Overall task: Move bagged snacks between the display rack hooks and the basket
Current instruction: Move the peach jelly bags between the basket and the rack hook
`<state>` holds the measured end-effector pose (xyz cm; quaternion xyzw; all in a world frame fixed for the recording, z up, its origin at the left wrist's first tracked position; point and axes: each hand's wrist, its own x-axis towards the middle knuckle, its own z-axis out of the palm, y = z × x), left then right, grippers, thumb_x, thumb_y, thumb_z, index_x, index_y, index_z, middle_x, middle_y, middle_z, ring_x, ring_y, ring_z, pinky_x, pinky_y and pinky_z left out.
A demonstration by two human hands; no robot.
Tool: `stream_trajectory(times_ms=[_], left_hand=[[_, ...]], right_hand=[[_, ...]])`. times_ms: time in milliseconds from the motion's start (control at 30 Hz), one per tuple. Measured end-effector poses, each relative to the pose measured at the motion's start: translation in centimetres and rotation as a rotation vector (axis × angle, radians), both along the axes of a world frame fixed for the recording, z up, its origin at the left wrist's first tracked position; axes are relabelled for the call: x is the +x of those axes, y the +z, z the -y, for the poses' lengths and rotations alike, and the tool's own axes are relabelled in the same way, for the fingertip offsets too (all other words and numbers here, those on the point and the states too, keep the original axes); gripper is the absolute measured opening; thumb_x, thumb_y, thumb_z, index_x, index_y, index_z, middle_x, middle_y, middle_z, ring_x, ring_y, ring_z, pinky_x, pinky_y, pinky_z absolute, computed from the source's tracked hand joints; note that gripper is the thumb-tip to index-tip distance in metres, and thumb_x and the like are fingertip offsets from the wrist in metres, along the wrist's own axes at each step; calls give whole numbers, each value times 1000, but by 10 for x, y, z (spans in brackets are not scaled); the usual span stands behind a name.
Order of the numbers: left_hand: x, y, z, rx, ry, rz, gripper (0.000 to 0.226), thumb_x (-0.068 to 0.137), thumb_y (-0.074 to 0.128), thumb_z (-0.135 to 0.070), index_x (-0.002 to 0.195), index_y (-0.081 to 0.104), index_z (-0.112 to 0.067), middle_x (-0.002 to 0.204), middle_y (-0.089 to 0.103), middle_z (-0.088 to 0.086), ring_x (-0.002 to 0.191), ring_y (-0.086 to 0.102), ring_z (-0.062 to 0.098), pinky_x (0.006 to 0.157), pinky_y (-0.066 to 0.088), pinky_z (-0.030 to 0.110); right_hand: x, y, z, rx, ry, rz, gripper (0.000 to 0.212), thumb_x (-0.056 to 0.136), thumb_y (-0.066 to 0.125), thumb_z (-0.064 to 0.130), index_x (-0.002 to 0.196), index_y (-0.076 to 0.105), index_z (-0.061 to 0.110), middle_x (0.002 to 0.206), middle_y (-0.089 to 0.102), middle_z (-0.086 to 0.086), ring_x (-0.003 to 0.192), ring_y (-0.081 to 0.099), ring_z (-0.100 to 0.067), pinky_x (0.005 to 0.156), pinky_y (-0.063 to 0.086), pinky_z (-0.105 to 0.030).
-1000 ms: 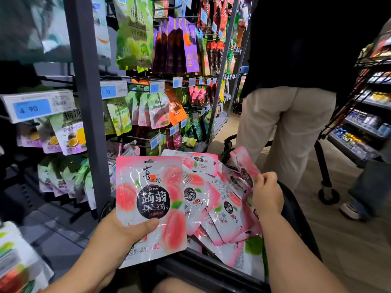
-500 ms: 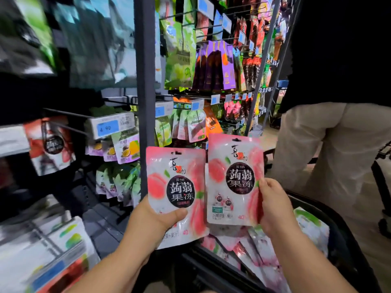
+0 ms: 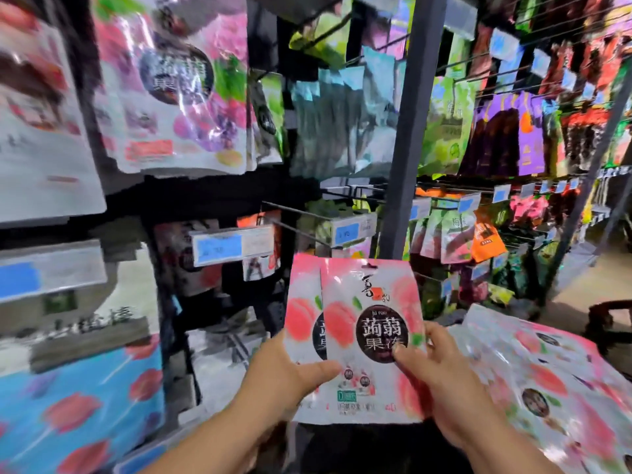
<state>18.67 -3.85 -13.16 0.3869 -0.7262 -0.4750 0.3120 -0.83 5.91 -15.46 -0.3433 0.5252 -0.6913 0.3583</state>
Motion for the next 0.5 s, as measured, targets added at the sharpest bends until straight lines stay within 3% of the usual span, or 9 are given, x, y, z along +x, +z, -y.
stream_trajectory(times_ms=[100, 167, 367, 500], left_hand=[[28, -6, 6, 25, 69, 36, 25, 72, 85, -26, 85, 64, -30, 56, 65, -17, 49, 58, -6, 51, 40, 12], [47, -10, 9, 26, 142, 51, 27, 71, 86, -23, 80, 61, -29, 52, 64, -18, 47, 57, -6, 48, 39, 11], [100, -21, 16, -5, 346, 58, 29, 67, 88, -16, 76, 61, -17, 47, 63, -4, 39, 52, 1, 43, 38, 14], [128, -30, 12, -7, 466, 33, 31, 67, 87, -10, 74, 57, -12, 42, 57, 0, 33, 45, 4, 40, 36, 14]], right_hand=[[21, 0, 16, 26, 66, -26, 55, 57, 85, 15, 106, 59, 17, 104, 73, -17, 94, 71, -39, 83, 57, -55], [30, -3, 28, 33, 74, -29, 56, 58, 81, 17, 109, 58, 15, 105, 72, -17, 97, 70, -41, 88, 54, -60], [51, -1, 63, 43, 171, -75, 57, 62, 76, 13, 115, 55, 13, 102, 74, -13, 94, 72, -35, 86, 56, -55], [66, -2, 88, 35, 224, -94, 53, 62, 76, 13, 111, 57, 15, 103, 74, -11, 91, 73, -29, 75, 57, -43]])
